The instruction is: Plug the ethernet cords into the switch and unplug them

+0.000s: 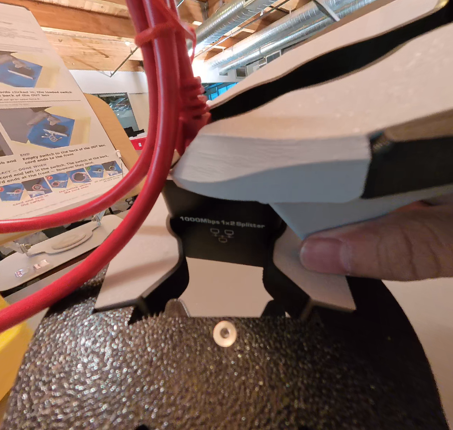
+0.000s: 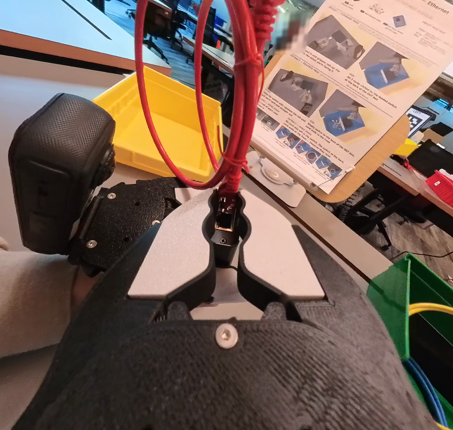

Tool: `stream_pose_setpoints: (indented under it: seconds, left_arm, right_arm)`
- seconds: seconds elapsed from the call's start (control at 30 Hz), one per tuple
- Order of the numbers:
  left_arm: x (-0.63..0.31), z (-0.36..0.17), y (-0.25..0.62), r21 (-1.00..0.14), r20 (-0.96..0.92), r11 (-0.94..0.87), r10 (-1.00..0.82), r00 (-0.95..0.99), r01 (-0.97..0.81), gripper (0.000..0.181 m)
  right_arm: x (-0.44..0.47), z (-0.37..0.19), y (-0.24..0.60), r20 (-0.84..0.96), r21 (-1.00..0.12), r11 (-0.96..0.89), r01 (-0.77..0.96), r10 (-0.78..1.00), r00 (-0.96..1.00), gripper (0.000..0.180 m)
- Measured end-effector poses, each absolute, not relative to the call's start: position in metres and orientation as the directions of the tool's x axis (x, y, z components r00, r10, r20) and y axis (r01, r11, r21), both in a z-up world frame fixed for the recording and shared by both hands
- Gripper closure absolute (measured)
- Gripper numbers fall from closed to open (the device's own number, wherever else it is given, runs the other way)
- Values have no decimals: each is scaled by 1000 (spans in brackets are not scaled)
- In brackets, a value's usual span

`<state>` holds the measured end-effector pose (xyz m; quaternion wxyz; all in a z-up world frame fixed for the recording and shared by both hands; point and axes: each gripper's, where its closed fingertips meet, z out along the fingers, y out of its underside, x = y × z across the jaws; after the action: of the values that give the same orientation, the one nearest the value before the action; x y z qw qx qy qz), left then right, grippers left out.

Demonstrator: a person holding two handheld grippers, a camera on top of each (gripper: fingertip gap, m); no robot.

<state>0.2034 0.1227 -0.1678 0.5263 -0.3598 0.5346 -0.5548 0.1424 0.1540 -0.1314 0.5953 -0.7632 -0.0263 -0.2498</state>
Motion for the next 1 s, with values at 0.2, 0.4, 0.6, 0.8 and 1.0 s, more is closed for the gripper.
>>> stream_pose_setpoints:
  seconds: [0.2,0.4,0.6,0.8,1.0]
  left_arm:
    - [205,-170,138,-975,-181,161,-976,-122,156,103]
    - [206,-172,167,-991,-106,101,-993,-55,90,103]
    - [209,-180,167,-996,-81,78,-994,-68,49,107]
    - [206,-170,128,-977,-195,182,-973,-123,111,103]
    - [193,-156,113,-959,-187,146,-970,-156,245,103]
  right_arm:
    - [143,-131,164,364,-917,-244,315,-197,910,165]
    - [146,-131,192,334,-914,-263,310,-53,941,165]
    - [151,-138,192,334,-895,-320,311,-18,942,164]
    - [146,-129,152,412,-891,-275,362,-152,898,164]
    - [132,-122,142,480,-858,-307,412,-192,856,165]
